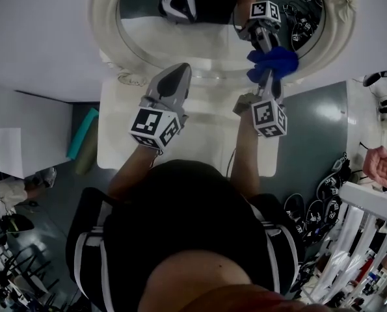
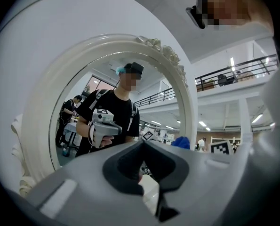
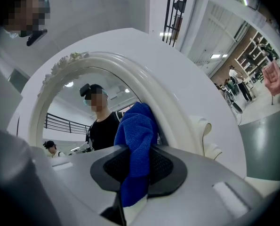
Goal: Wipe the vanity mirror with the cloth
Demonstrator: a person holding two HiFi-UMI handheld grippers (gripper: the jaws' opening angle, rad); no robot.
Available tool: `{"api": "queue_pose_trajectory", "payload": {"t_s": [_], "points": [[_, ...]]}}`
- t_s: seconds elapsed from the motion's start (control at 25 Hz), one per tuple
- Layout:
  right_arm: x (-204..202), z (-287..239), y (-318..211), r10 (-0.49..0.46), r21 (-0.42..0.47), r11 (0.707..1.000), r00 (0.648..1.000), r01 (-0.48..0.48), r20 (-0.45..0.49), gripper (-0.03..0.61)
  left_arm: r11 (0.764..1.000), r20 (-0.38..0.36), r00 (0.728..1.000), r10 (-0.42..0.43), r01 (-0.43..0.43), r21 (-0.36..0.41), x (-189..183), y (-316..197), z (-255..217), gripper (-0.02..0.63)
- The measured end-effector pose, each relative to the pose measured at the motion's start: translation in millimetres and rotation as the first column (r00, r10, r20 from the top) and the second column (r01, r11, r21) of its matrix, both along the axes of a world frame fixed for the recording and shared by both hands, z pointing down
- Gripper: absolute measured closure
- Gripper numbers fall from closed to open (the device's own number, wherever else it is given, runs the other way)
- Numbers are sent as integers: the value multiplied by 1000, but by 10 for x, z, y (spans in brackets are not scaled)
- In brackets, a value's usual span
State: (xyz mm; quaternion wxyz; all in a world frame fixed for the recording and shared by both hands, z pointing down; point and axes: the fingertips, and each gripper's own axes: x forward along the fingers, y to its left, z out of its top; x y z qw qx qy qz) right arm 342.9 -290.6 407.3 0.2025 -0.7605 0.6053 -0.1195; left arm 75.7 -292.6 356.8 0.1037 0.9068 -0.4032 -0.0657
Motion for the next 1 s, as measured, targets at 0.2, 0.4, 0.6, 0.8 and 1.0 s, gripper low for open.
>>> {"api": "queue_pose_trajectory", "payload": {"t_s": [0.2,0.4,0.6,0.8,1.0], "points": [[-36,-82,21,-15,16,1000,1000,16,-19,502,1000,-1,1000,1,-1,15,-120,49,11,604],[-101,-190,45,-21,6,1000,997,22,-77,502,1000,0,1000,2,-2,20,-246,123,108,604],[-157,-252,25,-42,-22,999,993,39,-110,502,1000,-9,1000,0,0,25,-365,184,90,604],[-176,-515,47,-31,2,999,986,32,-166,502,999,-19,1000,-13,13,43,-425,302,21,604],[-129,-773,10,-39,8,999,981,42,-187,502,998,-19,1000,-23,24,56,-433,348,-123,604]]}}
